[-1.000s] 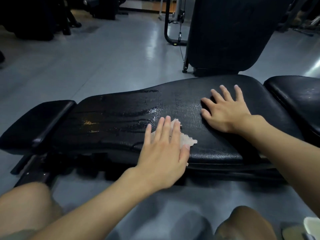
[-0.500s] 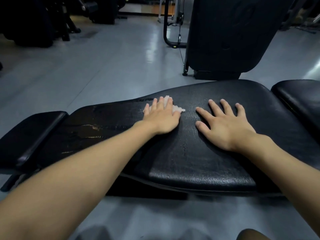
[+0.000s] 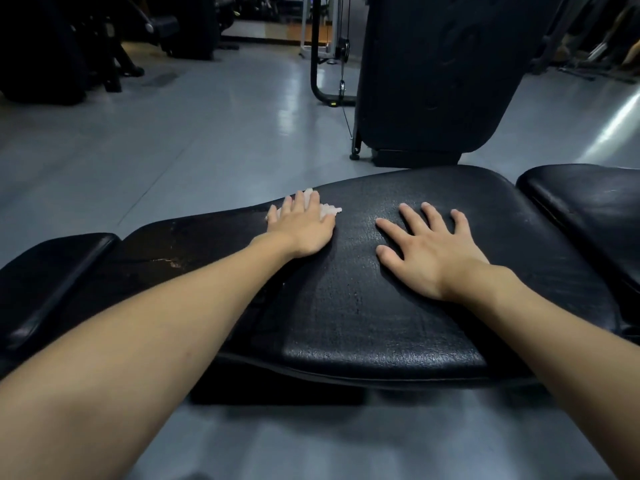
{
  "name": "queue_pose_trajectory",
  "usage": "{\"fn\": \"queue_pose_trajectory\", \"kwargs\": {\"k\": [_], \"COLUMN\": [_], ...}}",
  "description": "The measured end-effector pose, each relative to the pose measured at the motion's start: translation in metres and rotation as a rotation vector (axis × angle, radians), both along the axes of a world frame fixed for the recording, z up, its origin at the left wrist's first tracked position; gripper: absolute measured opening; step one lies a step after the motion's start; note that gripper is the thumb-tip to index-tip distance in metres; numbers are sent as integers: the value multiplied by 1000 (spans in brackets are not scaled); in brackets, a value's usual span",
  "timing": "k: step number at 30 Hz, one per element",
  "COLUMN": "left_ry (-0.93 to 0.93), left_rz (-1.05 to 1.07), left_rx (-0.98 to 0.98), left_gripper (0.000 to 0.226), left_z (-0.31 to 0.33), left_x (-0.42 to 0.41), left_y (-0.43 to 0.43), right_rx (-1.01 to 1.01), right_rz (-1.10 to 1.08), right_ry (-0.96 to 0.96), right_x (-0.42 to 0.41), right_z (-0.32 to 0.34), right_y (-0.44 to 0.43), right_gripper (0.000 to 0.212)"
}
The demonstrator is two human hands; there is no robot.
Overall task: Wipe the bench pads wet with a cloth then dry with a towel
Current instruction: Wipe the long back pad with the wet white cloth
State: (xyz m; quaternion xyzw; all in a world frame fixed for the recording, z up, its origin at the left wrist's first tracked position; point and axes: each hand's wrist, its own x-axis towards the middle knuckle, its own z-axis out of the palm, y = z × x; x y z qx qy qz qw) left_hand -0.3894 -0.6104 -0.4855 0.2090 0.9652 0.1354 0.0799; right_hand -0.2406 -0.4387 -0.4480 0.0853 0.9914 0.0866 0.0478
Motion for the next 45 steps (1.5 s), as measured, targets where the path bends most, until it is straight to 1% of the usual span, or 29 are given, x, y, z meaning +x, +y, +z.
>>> {"fn": "queue_pose_trajectory", "kwargs": {"k": [7,9,11,13,14,15,17,20,24,31,35,40,45], "left_ry": [47,61,64,89,104,110,107,100,61,-30,-57,-51,-48], "left_rz": [-90,-118,-134,-154,-163,-169,-172,-174,-126,-19,42,48,5], "left_rx": [5,-4,-18,-39,-49,-52,-43,-37,-32,10,-26,-23,-7], "left_gripper": [64,65,68,78,82,84,84,83,66,67,68,66,63], "left_z": [-4,-6,-6,-7,-8,-10,-12,-12,-11,-6,-6,-4,-4], "left_x": [108,134,156,174,180,183,180,156,107,-1,-43,-36,26], "left_y": [-45,-56,-68,-79,-83,-86,-88,-82,-68,-39,-27,-31,-62], "right_rx": [-4,73,126,-9,-76,-96,-81,-78,-56,-44,-37,-39,-49], "right_rz": [-22,-10,52,71,76,93,117,115,114,115,116,115,106], "right_ry": [-15,8,67,70,34,-4,-27,0,-11,-9,-4,5,0], "right_x": [3,5,-2,-16,-22,-27,-30,-33,-35,-35,-35,-36,-35], "right_z": [4,8,13,18,17,11,-3,-11,-12,-13,-14,-14,-13], "right_y": [-5,-8,-16,-28,-35,-41,-45,-42,-43,-43,-42,-43,-43], "right_gripper": [62,61,60,60,61,61,61,61,61,61,62,62,62]}}
